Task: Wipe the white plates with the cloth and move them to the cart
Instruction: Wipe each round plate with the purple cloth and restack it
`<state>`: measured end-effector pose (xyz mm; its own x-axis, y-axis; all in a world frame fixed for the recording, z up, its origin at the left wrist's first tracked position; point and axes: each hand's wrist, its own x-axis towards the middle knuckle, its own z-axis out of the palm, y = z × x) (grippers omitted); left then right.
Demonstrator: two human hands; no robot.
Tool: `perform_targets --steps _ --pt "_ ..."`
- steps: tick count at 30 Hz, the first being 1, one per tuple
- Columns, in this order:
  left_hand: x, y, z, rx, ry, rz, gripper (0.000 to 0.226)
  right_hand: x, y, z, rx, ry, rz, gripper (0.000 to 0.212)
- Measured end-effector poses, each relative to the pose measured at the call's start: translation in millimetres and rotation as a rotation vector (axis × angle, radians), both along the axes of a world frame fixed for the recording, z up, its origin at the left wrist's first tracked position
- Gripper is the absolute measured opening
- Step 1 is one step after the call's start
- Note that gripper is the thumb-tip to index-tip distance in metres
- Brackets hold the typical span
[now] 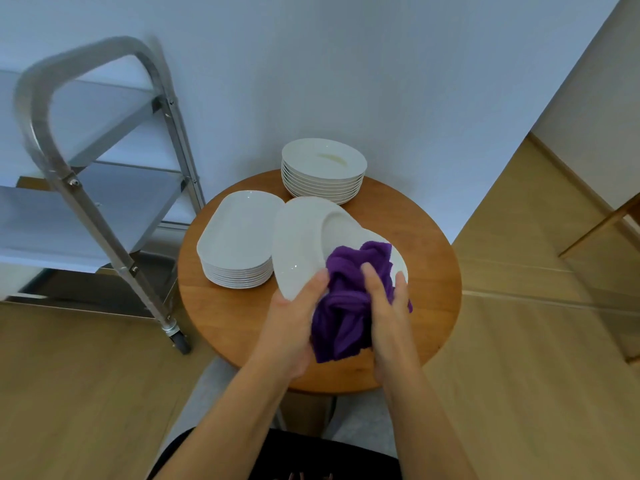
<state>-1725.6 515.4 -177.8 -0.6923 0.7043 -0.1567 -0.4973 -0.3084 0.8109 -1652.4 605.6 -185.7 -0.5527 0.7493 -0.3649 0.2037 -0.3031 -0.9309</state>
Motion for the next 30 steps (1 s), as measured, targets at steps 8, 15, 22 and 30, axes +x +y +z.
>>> perform_targets --steps 8,15,22,30 --pt "12 -2 -3 -0.07 0.117 0.057 0.024 5 -30 -3 0.277 0.182 -0.151 0.087" --pt "22 -20 -11 -0.053 0.316 -0.127 0.027 -6 28 5 0.308 0.15 -0.39 0.006" --pt "7 -15 -1 -0.132 0.373 -0.13 0.021 -24 6 14 0.392 0.202 -0.016 0.019" --pt "-18 -30 22 -0.198 0.499 -0.045 0.014 8 -10 -12 0.361 0.087 0.173 0.012"
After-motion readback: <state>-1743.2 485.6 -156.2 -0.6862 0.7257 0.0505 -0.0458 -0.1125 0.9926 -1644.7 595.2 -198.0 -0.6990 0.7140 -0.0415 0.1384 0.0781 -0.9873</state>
